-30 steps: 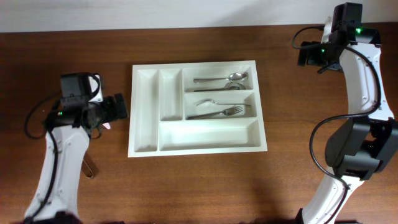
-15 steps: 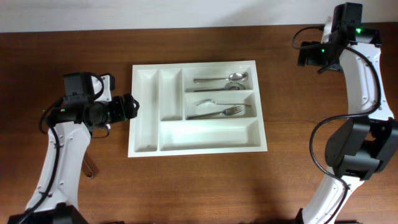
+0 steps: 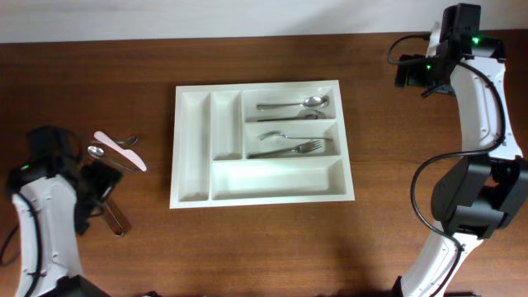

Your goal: Pack container

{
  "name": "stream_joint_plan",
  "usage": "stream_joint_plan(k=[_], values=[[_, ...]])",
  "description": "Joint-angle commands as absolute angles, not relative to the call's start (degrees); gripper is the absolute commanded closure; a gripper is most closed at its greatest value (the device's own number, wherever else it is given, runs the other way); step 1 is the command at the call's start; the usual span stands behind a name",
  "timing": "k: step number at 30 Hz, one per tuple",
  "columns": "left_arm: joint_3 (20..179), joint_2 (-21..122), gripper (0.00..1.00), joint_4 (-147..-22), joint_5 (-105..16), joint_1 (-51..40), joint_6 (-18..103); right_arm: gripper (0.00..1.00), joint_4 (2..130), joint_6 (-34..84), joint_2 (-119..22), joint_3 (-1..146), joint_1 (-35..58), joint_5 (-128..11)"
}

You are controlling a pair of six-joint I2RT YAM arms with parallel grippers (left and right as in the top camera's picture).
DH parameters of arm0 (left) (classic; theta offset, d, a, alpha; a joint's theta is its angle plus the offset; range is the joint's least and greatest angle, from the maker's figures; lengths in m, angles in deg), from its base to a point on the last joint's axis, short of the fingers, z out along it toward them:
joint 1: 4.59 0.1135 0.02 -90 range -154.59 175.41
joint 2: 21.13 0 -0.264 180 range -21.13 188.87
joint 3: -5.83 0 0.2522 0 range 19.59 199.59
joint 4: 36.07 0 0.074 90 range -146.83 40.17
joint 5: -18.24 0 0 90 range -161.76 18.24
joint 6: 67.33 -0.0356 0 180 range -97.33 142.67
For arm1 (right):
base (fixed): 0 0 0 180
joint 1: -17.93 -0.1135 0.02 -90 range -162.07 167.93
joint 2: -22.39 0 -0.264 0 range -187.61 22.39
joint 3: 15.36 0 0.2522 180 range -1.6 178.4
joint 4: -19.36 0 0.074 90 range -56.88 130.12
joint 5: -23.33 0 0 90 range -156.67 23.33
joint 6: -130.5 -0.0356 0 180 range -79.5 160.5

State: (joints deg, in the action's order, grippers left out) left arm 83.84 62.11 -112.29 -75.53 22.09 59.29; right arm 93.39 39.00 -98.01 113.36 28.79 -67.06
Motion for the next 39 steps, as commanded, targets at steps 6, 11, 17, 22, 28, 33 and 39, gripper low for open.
stream_joint_plan(k=[6, 11, 17, 22, 28, 33, 39], values=[[82.1, 64.4, 0.01, -109.0, -79.1, 29.0, 63.1, 0.01, 93.4, 38.5, -97.0, 113.2, 28.9, -67.1], [81.9, 71.3, 0.02, -105.3, -78.7, 28.9, 57.7, 0.01, 93.4, 38.5, -97.0, 113.2, 28.9, -67.1], [81.9, 78.4, 0.04, -102.6, -78.4, 28.9, 51.4, 0.01, 93.4, 38.5, -97.0, 113.2, 28.9, -67.1], [81.9, 81.1, 0.06, -100.6, -77.1, 28.9, 46.2, 0.01, 93.4, 38.5, -97.0, 113.2, 28.9, -67.1], [81.9, 81.2, 0.16, -97.4, -75.1, 28.9, 41.1, 0.01, 93.4, 38.5, -97.0, 113.2, 28.9, -67.1], [81.9, 81.2, 0.3, -94.5, -72.8, 28.9, 37.3, 0.01, 93.4, 38.5, -97.0, 113.2, 28.9, -67.1], [81.8, 82.7, 0.34, -93.1, -72.4, 28.9, 37.3, 0.01, 93.4, 38.5, -97.0, 113.2, 28.9, -67.1]])
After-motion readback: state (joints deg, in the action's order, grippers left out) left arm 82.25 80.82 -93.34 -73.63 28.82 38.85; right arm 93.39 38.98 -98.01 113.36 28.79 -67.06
